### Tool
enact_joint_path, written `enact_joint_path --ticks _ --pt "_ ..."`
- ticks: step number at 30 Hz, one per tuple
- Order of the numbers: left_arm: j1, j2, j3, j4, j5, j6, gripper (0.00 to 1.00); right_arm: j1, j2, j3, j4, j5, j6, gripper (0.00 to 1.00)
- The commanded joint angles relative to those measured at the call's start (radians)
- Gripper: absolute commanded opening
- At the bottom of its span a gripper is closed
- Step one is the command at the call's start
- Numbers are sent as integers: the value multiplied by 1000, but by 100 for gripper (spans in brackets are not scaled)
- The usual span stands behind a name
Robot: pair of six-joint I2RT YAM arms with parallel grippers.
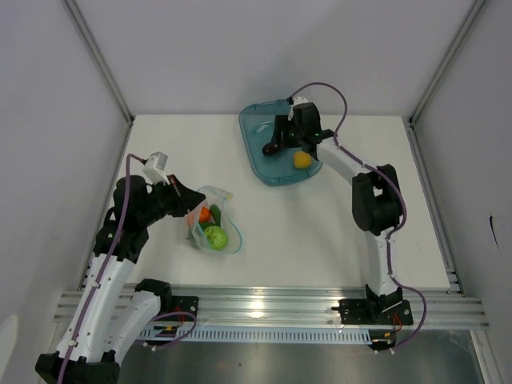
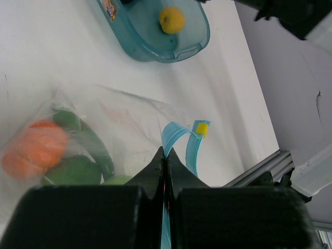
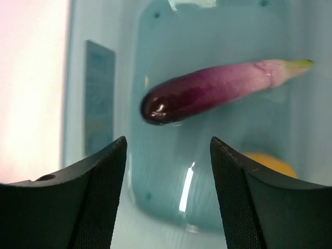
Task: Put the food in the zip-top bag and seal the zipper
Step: Pick up the fake vegetable from the bin.
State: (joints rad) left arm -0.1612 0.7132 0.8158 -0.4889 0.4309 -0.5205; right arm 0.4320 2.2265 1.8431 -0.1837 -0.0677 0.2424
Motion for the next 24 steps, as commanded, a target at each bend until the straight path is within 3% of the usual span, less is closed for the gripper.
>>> enact_joint_path --ticks 1,7,13,18,21,24 --pt "6 -4 -10 49 34 -21 1 5 -206 -79 67 22 -35 68" --pt "6 3 -10 46 34 -19 1 -4 -176 -33 -48 -73 -283 78" --pt "6 22 5 39 25 -13 0 -38 34 338 -396 -54 -552 84" --pt "6 42 8 39 20 -3 1 -13 41 263 -378 49 -771 88" --pt "6 54 8 44 31 -3 1 -4 38 196 -356 68 -819 91" --pt "6 58 2 47 28 -3 1 -6 103 295 -382 144 -658 92"
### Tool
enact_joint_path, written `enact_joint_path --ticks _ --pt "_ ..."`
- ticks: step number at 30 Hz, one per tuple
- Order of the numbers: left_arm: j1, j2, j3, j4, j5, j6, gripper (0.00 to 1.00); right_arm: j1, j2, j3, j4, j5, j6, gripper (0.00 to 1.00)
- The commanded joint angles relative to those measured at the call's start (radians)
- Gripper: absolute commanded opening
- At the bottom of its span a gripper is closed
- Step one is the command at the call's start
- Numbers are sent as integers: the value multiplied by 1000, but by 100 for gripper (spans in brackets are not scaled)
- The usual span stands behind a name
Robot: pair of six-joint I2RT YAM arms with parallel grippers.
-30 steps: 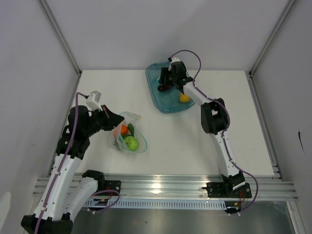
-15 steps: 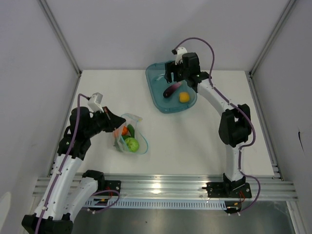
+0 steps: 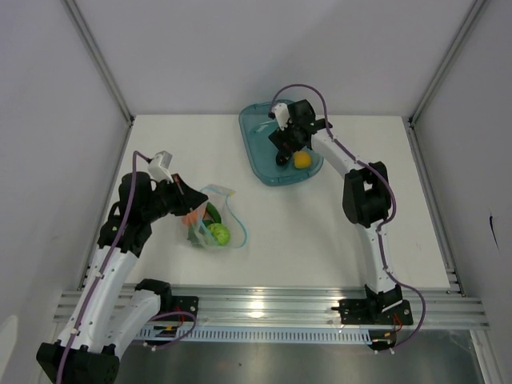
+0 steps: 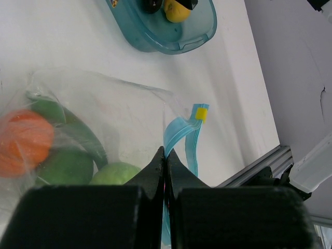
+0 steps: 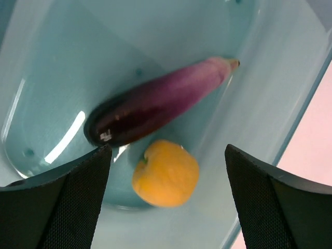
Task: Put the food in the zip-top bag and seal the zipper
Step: Pick up the fake vegetable from the bin.
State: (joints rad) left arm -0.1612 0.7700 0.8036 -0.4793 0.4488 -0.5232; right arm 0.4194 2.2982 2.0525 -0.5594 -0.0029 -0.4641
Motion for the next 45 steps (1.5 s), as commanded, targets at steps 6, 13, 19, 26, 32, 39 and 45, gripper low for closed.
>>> enact_joint_path --ticks 6,13,19,26,32,39,45 --pt "6 0 6 54 27 -14 1 9 144 287 -114 15 346 92" --pt "6 -23 5 36 27 -11 1 13 196 279 -91 55 758 87" --pt "6 -37 5 34 37 -20 0 33 225 301 -99 115 927 75" --pt "6 -48 2 28 33 -17 1 45 288 351 -149 198 961 62" --pt "6 -43 3 28 34 -14 1 45 277 327 -79 215 938 35" --pt "6 -31 -1 36 57 -15 1 59 155 356 64 162 878 0" --pt "6 67 46 15 171 20 0 113 -78 248 9 39 877 0"
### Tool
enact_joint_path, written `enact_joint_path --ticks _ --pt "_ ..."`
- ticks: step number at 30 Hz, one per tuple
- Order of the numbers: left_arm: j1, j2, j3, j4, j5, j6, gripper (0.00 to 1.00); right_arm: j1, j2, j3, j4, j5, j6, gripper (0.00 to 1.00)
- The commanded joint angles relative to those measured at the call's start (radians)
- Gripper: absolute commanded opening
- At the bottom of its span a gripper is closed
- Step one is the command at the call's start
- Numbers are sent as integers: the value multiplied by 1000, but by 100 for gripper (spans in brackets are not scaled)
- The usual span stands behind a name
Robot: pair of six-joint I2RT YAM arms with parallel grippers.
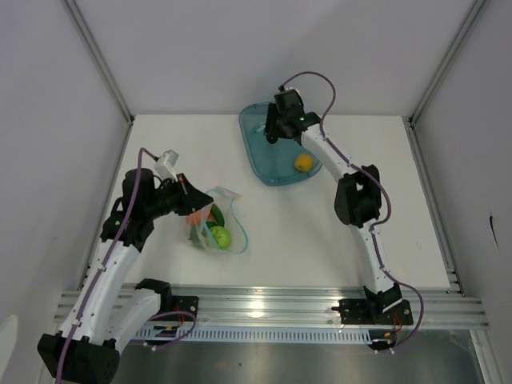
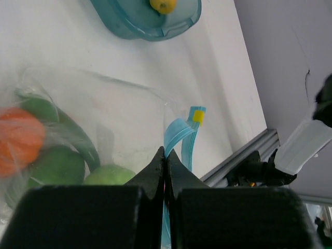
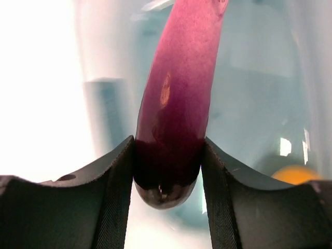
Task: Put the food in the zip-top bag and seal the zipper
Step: Pick up the fake vegetable from the bin, then place the fake vegetable in the zipper food storage bag.
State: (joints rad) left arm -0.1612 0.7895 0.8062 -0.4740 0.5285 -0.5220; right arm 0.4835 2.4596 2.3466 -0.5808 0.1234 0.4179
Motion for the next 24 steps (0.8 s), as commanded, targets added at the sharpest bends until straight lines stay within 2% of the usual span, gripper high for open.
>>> enact_joint_path --ticks 1,3,7,11,12,18,20,24 --pt "6 62 62 5 105 28 1 61 -333 -97 30 -100 1 0" --pt "6 83 67 8 140 37 1 104 -439 -275 51 -145 2 0" --pt "6 123 76 26 166 50 0 199 -678 -499 41 -174 -36 0" --pt "6 142 79 54 211 51 0 277 -910 -689 -42 -281 -38 0" --pt "6 142 80 54 211 50 1 288 -947 -690 -54 -281 -39 0" --pt "6 174 103 64 266 63 1 320 -1244 -984 -67 -530 -19 0" --pt "6 181 102 66 284 68 1 320 -1300 -1080 -38 -655 16 0" --pt "6 200 99 80 317 68 0 359 -1370 -1198 22 -774 81 0"
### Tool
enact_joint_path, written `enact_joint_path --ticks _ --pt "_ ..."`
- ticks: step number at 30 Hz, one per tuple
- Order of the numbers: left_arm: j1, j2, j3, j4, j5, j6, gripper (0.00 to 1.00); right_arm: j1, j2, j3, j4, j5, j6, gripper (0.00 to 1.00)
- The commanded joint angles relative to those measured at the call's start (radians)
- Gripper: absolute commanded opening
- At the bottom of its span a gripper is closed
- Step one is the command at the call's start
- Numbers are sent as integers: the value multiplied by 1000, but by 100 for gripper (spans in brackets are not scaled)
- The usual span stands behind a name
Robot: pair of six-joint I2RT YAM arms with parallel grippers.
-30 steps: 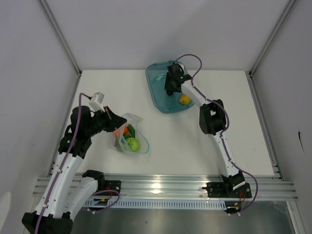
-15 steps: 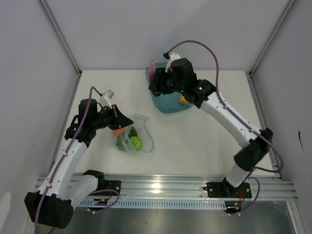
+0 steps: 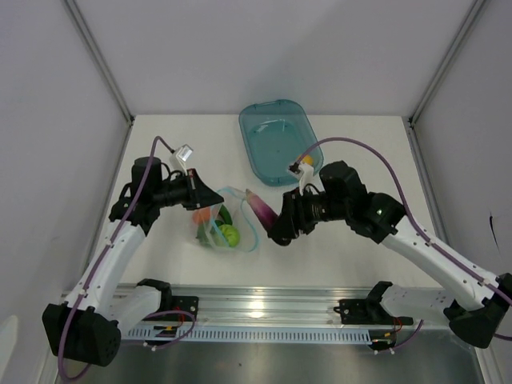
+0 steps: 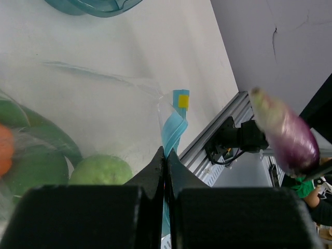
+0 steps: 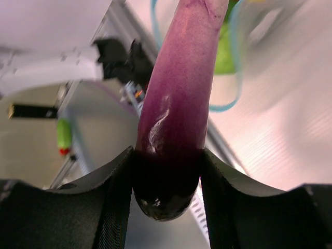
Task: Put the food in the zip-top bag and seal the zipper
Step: Place the fake vegetable in the zipper food storage bag.
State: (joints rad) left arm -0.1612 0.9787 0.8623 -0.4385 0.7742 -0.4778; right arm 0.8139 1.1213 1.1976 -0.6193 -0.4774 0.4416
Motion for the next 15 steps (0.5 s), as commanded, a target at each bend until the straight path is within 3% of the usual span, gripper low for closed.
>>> enact_joint_path --ticks 1,6,15 --pt "6 14 40 46 77 25 0 43 -28 -56 59 -168 60 0" --pt "6 23 29 52 96 18 1 146 44 -44 70 -153 60 0" --pt "6 -35 12 20 96 25 0 172 271 29 124 -8 100 1"
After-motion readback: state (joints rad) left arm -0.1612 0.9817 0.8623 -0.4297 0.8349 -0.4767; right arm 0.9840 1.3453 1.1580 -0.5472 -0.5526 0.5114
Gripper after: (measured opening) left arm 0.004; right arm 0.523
